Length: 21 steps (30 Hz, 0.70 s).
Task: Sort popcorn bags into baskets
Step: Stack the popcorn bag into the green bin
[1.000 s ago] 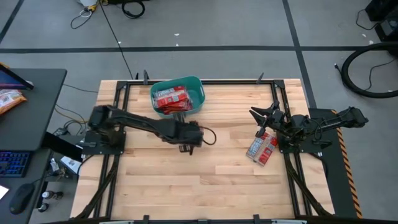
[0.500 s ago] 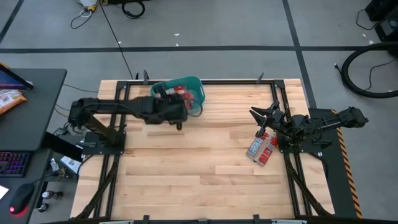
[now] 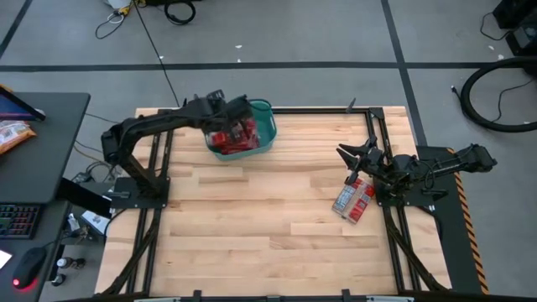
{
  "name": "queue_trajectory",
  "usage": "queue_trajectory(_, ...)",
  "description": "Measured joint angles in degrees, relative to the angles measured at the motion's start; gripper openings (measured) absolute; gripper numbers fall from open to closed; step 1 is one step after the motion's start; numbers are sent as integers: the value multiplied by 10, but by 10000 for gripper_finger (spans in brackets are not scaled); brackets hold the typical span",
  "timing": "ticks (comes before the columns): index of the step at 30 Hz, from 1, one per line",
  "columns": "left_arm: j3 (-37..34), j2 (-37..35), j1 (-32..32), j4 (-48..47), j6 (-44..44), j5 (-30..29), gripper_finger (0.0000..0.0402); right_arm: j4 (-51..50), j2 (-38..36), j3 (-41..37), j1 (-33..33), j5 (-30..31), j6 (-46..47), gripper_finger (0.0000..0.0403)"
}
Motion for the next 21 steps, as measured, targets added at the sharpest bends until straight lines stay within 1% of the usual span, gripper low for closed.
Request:
queue_trajectory(3, 0, 2, 0, -10, -20, 33, 102, 0, 0, 0, 0, 0, 0, 80)
queue_trajectory(5, 0, 2, -14, 2, -25, 53, 124, -1, 0, 0, 0, 0, 0, 80)
queue_trajectory(7, 0, 3, -35, 13, -23, 58, 138, -1, 1, 0, 0, 0, 0, 80)
queue_trajectory(12, 0, 2, -79, 43, -24, 58, 142, 0, 1, 0, 0, 0, 0, 80)
queue_trajectory(18, 0, 3, -109, 49, -25, 56, 141, -1, 1, 0, 0, -1, 0, 80)
queue_trajectory(21, -30, -1, -125, 77, -27, 55, 141, -1, 1, 0, 0, -1, 0, 80)
